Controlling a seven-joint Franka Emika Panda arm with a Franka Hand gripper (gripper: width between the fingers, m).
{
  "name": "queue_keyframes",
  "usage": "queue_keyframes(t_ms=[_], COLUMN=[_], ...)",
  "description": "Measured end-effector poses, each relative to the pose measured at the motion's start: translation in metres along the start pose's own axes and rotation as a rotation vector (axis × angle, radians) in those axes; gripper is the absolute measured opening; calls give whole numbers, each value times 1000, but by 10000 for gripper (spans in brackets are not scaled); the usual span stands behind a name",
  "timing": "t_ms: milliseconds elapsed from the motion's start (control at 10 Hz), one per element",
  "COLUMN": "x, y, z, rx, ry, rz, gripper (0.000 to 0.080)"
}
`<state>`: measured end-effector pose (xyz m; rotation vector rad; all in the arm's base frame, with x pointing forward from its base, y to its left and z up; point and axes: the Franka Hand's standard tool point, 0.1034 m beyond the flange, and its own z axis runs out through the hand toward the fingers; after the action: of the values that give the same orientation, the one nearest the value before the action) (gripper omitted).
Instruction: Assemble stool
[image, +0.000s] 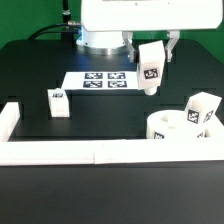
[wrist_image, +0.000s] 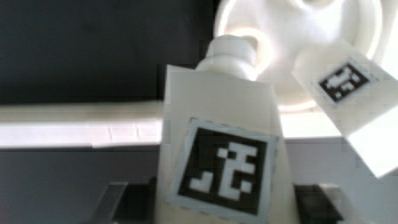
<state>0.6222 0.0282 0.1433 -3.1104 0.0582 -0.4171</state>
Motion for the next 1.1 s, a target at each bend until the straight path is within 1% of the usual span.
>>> queue_keyframes(t_ms=[300, 400, 500, 600, 700, 800, 900, 1000, 1100], x=[1, 4, -3, -3, -9, -12, -8, -9, -9], y=[4, 5, -4, -24, -47, -29, -19, -22, -21], z=[3, 2, 11, 14, 17, 14, 13, 13, 13], rx=[-11, -20, -24, -31, -54, -123, -139, -135, -136], ry=[191, 311, 301, 301, 308, 317, 318, 317, 316], rz=[-1, -9, -52, -113, -194, -247, -231, -237, -235], gripper=[324, 324, 324, 324, 324, 324, 324, 324, 324])
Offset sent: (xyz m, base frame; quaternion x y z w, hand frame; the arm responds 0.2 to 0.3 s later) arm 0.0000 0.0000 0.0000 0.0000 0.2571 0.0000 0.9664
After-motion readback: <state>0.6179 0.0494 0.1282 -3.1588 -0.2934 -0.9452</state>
